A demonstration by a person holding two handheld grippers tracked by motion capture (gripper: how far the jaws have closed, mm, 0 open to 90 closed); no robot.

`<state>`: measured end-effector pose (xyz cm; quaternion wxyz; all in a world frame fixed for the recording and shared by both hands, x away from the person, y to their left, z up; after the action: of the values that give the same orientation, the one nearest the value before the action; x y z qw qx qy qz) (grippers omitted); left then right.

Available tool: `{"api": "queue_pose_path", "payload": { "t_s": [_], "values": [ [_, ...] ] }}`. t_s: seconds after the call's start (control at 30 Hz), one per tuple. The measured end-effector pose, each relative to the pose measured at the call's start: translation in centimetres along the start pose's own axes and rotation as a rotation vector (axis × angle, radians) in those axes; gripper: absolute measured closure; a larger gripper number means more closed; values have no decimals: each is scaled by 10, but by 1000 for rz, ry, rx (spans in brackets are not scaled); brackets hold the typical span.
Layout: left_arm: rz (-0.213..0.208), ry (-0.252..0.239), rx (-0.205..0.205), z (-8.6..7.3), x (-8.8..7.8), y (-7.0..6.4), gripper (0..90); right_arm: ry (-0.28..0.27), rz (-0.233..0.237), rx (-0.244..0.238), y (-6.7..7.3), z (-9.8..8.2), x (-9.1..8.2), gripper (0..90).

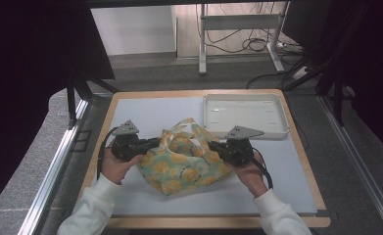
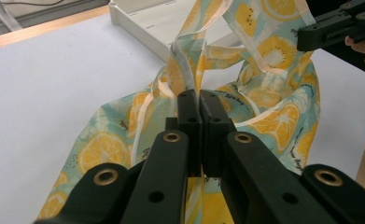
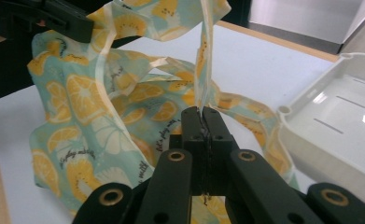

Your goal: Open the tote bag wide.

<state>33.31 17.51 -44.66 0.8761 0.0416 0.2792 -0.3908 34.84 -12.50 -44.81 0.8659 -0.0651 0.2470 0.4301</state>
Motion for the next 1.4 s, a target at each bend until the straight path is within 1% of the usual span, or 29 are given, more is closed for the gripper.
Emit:
{"api": "queue_pose_path", "payload": {
  "t_s": [0.1, 0.2, 0.37, 0.57, 0.67, 0.8, 0.97, 1.23, 1.4],
  "values": [
    [0, 4, -3, -2, 0, 0, 893, 3, 9, -4, 1, -2, 1, 886],
    [-2, 6, -4, -3, -1, 0, 894, 5, 15, 4, 0, -4, 0, 887],
    [-6, -2, -3, -4, -5, -2, 894, -3, 32, 21, 0, -7, -5, 886],
    [-8, -8, 2, -6, -10, -4, 894, -9, 52, 16, 4, -12, -11, 886],
    [-12, -5, -1, -8, -10, -6, 896, 0, 53, 13, 5, -15, -12, 887],
    [-19, 1, 3, -12, -9, -9, 896, 8, 67, 25, 7, -19, -13, 887],
    [-28, -3, 8, -16, -13, -12, 896, 13, 76, 17, 10, -23, -15, 887],
    [-47, -13, 6, -24, -18, -16, 895, 42, 95, 47, 13, -37, -19, 886],
    [-62, -17, 10, -28, -20, -19, 895, 59, 103, 51, 15, -45, -21, 886]
  ]
}}
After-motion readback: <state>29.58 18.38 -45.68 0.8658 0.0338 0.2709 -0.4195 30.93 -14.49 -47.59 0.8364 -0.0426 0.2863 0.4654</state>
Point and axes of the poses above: each handheld gripper's, and its own axes: x roughly forward along the jaws, z roughly out of its top, y roughly to its left, the point moved 3 cm from there along x, roughly forward along the jaws, and after that the axes turned 2 degrees about x, right-handed, at the moved point
